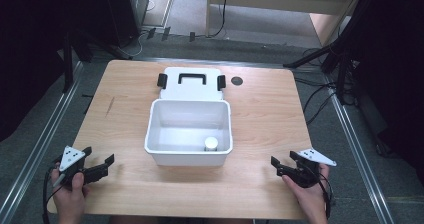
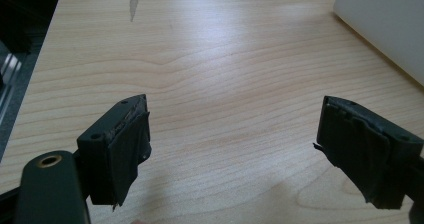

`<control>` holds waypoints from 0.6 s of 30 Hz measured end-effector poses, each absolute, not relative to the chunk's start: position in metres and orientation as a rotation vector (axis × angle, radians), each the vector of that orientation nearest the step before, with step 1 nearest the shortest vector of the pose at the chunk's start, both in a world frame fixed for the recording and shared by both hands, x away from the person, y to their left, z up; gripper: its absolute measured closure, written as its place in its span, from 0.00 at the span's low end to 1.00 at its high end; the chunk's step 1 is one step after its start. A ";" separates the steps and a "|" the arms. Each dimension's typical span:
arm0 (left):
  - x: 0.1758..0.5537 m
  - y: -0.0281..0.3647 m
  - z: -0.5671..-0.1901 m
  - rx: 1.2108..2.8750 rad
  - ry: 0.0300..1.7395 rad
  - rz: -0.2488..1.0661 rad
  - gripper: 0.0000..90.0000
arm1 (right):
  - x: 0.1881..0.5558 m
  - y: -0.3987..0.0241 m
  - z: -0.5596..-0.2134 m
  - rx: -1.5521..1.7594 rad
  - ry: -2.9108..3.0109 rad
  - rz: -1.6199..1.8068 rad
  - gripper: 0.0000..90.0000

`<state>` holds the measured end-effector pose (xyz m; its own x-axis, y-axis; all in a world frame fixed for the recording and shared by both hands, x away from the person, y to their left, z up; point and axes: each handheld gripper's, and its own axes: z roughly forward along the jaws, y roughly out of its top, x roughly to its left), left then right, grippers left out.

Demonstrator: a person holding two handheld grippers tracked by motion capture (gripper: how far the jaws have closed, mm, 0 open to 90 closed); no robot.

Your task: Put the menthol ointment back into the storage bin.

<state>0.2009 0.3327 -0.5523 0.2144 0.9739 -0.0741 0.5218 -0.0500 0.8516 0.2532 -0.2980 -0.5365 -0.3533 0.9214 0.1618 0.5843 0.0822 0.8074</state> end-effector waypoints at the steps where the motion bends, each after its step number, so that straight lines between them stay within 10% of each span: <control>1: 0.201 0.333 -0.552 1.688 1.416 0.711 0.17 | 0.253 -0.299 -0.538 1.492 1.961 1.177 0.23; 18: 0.197 0.344 -0.552 1.583 1.417 0.669 0.17 | 0.243 -0.316 -0.548 1.528 1.768 1.316 0.16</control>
